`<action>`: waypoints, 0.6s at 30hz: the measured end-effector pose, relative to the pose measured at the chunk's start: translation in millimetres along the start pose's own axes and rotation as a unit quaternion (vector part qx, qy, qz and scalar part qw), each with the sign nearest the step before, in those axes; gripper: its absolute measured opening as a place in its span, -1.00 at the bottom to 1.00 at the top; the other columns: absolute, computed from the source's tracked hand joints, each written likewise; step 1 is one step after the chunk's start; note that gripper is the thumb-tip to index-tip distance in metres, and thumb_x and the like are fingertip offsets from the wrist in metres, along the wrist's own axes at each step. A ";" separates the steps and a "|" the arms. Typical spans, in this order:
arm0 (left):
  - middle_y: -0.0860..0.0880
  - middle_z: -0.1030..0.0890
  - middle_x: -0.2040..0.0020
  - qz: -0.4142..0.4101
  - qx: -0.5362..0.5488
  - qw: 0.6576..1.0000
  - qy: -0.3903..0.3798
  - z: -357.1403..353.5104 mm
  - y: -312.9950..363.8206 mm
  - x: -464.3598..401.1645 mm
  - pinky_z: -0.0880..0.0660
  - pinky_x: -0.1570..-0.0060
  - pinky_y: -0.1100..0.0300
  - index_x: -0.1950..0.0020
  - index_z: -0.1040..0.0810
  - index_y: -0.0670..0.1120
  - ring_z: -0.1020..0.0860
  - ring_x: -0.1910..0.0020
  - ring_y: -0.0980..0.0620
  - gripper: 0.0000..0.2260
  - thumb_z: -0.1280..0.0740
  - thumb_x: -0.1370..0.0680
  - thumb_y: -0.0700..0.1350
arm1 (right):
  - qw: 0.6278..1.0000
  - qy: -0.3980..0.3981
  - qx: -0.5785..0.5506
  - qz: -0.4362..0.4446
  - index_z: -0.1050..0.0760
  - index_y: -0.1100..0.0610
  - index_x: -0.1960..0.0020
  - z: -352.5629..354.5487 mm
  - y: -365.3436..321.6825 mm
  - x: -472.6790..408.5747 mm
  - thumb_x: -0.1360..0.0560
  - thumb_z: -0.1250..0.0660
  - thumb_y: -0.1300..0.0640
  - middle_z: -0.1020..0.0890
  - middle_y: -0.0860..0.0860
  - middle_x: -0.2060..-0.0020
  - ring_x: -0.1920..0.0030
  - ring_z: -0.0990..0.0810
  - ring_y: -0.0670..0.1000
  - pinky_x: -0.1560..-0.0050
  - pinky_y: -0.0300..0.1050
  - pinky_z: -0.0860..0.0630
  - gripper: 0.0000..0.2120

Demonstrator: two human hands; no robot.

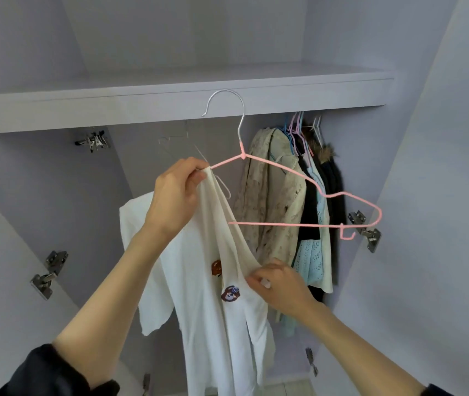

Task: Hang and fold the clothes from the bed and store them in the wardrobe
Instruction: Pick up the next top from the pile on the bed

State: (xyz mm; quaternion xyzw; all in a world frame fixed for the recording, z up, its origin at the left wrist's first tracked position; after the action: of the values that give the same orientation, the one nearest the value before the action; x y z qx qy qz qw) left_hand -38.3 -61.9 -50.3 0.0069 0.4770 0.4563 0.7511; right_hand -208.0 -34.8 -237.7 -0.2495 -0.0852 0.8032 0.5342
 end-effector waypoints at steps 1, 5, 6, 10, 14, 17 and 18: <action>0.18 -0.40 0.29 0.008 0.002 1.000 0.006 3.7 -1.8 -0.3 -0.28 0.26 0.52 0.00 -0.55 -0.21 -0.42 0.33 0.24 -0.88 -0.22 -0.59 -0.30 | 1.000 0.019 0.010 0.006 -0.59 0.19 0.28 4.0 4.0 2.0 -0.56 -0.26 -0.03 -0.61 0.04 0.38 0.18 -0.44 -0.01 0.13 -0.13 -0.45 -0.63; 0.15 -0.40 0.34 0.041 0.005 0.999 0.012 14.6 -16.4 3.6 -0.30 0.30 0.48 -0.01 -0.55 -0.20 -0.42 0.35 0.25 -0.88 -0.22 -0.59 -0.28 | 0.998 0.032 0.060 0.015 -0.60 0.21 0.25 18.2 24.8 7.9 -0.57 -0.25 0.01 -0.60 0.04 0.35 0.14 -0.43 0.03 0.13 -0.05 -0.51 -0.65; 0.14 -0.41 0.34 0.051 -0.001 0.999 0.008 17.0 -23.0 6.1 -0.30 0.31 0.46 -0.01 -0.55 -0.19 -0.42 0.36 0.20 -0.88 -0.22 -0.59 -0.27 | 0.998 0.022 0.060 0.009 -0.63 0.18 0.09 22.4 33.1 8.9 -0.57 -0.25 0.00 -0.64 0.01 0.21 0.06 -0.45 0.04 0.07 -0.05 -0.50 -0.71; 0.03 -0.49 0.32 0.091 -0.038 0.995 -0.009 22.6 -55.6 21.9 -0.23 0.28 0.28 0.01 -0.56 -0.20 -0.42 0.33 0.01 -0.89 -0.24 -0.59 -0.25 | 0.996 0.030 0.082 -0.009 -0.53 0.17 -0.06 63.3 64.7 9.6 -0.55 -0.27 0.06 -0.56 -0.03 0.03 -0.02 -0.46 0.05 0.03 -0.01 -0.48 -0.80; -0.06 -0.55 0.19 0.123 -0.051 0.991 -0.024 17.6 -77.9 33.4 -0.22 0.24 0.32 0.02 -0.58 -0.19 -0.44 0.22 -0.07 -0.88 -0.25 -0.58 -0.26 | 0.990 0.023 0.138 0.014 -0.53 0.10 -0.13 104.1 71.4 0.6 -0.54 -0.28 0.05 -0.56 -0.09 -0.02 -0.04 -0.46 0.00 0.04 -0.02 -0.51 -0.79; -0.10 -0.56 0.17 0.119 -0.065 0.991 -0.011 23.3 -84.5 35.7 -0.22 0.21 0.32 0.05 -0.58 -0.21 -0.45 0.20 -0.07 -0.88 -0.24 -0.58 -0.29 | 0.982 0.048 0.175 0.050 -0.53 0.15 0.05 124.4 54.9 -8.3 -0.50 -0.32 0.08 -0.56 -0.04 0.12 0.07 -0.49 0.03 0.15 -0.11 -0.47 -0.86; -0.10 -0.55 0.18 0.108 -0.073 0.991 -0.004 26.2 -84.2 36.5 -0.23 0.20 0.30 0.06 -0.57 -0.21 -0.45 0.20 -0.08 -0.89 -0.25 -0.57 -0.29 | 0.980 0.056 0.180 0.060 -0.52 0.16 0.11 129.3 48.3 -10.4 -0.48 -0.35 0.10 -0.55 -0.03 0.17 0.11 -0.51 0.04 0.20 -0.15 -0.45 -0.88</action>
State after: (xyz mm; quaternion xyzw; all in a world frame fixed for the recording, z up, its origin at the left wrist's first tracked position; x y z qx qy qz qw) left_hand 42.5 -74.6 -99.5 0.0049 0.4361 0.5681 0.6979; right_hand -307.7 -47.4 -142.7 -0.1983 0.1065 0.8210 0.5248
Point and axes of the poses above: each hand's wrist, its own x-axis away from the middle knuckle, its own z-axis out of the back of the hand, y = z × x, the point moved 7 cm from there along -x, towards the middle knuckle
